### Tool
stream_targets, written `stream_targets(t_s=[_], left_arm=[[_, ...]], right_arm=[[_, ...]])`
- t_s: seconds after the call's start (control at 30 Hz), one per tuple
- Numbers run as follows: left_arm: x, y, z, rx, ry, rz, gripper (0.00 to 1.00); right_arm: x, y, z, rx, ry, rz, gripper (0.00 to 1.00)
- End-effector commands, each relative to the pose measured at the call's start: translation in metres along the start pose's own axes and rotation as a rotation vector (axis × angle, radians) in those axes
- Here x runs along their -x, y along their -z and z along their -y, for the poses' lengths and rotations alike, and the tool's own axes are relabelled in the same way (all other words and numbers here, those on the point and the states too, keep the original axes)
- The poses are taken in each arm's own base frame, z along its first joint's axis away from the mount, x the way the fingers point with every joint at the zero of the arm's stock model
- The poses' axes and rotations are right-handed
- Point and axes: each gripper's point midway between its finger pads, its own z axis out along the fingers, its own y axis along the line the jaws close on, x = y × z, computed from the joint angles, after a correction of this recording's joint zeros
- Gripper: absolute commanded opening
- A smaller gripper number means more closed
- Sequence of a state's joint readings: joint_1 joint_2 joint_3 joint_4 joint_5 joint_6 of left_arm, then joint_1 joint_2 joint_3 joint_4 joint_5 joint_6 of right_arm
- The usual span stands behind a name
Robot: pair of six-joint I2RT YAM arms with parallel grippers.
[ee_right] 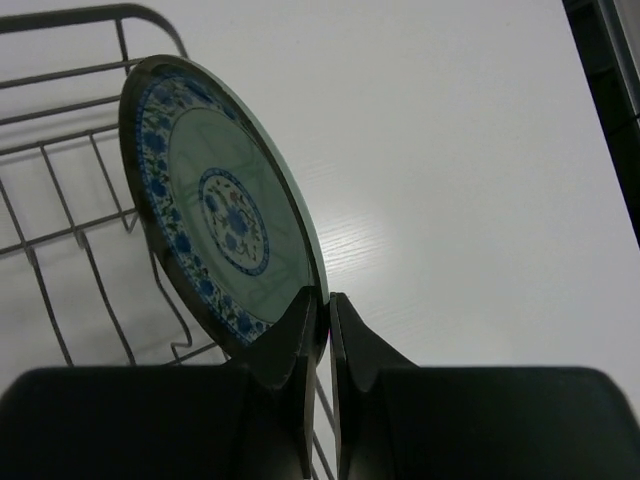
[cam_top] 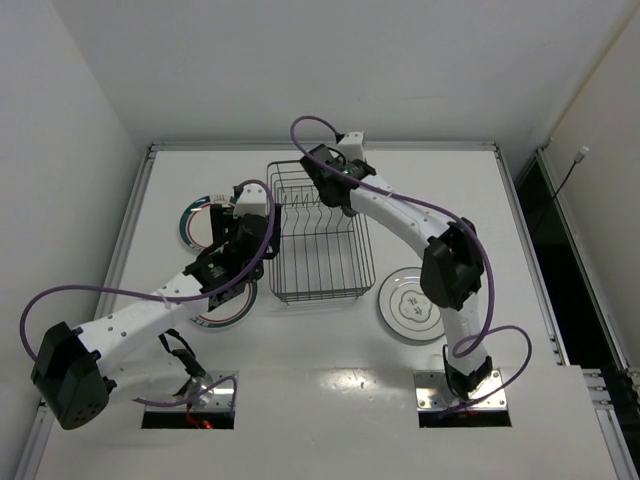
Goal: Load the plates into the dish rack
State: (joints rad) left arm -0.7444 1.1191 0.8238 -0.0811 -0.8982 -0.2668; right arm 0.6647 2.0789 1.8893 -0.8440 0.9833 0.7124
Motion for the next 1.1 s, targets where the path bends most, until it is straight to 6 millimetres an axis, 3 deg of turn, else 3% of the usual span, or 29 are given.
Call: stream_targets(t_s=[0.0,0.27,0.4,0.43,0.5,0.53,0.57,0.6,0.7,0.73,0.77,0.8,0.83,0.87,0.9,0.97,1.0,1.07], left_arm=[[0.021,0.000,-0.001,0.009,0.054,0.037,0.86],[0.018,-0.002,0.000,0.010,0.047,0.031,0.86],[0.019,-0.002,-0.001,0.020,0.047,0.033,0.86],[0.019,-0.002,-0.001,0.020,0.047,0.033,0.86],[0.019,-0.002,-0.001,0.020,0.047,0.033,0.86],[0.017,-0.002,-0.003,0.030,0.040,0.029,0.86],[0.017,-0.002,-0.003,0.030,0.040,0.029,0.86],[0.017,-0.002,-0.003,0.030,0.040,0.029,0.86],[0.017,-0.002,-0.003,0.030,0.040,0.029,0.86],[0.016,-0.001,-0.004,0.031,0.032,0.023,0.86],[0.016,-0.001,-0.004,0.031,0.032,0.023,0.86],[0.016,-0.001,-0.005,0.040,0.032,0.025,0.86],[0.016,-0.001,-0.005,0.040,0.032,0.025,0.86],[0.016,-0.001,-0.005,0.040,0.032,0.025,0.86],[0.016,-0.001,-0.005,0.040,0.032,0.025,0.86],[0.016,-0.001,-0.005,0.040,0.032,0.025,0.86],[0.016,-0.001,-0.005,0.040,0.032,0.025,0.86],[0.016,-0.001,-0.005,0.040,0.032,0.025,0.86]], right_arm=[[-0.014,0.003,-0.015,0.021,0.046,-0.015,0.00],[-0.046,0.012,-0.046,0.134,0.050,-0.122,0.04],[-0.044,0.022,-0.035,0.199,0.010,-0.159,0.05],[-0.049,0.021,-0.028,0.200,0.007,-0.172,0.05],[-0.029,0.037,-0.008,0.230,-0.051,-0.143,0.11],[-0.031,0.038,0.004,0.223,-0.055,-0.146,0.23],[-0.026,0.043,0.013,0.237,-0.064,-0.143,0.27],[-0.006,0.055,0.038,0.257,-0.097,-0.113,0.31],[0.003,0.061,0.087,0.248,-0.147,-0.094,0.56],[0.005,0.073,0.113,0.271,-0.169,-0.077,0.60],[0.005,0.075,0.126,0.286,-0.194,-0.073,0.62],[0.006,0.066,0.150,0.268,-0.240,-0.078,0.62],[-0.015,0.064,0.157,0.298,-0.238,-0.130,0.62],[-0.017,0.072,0.177,0.312,-0.287,-0.114,0.62],[-0.047,0.056,0.194,0.268,-0.308,-0.178,0.60],[-0.079,0.052,0.201,0.302,-0.337,-0.238,0.59],[-0.117,0.045,0.209,0.290,-0.360,-0.315,0.59],[-0.156,0.038,0.214,0.286,-0.382,-0.404,0.59]])
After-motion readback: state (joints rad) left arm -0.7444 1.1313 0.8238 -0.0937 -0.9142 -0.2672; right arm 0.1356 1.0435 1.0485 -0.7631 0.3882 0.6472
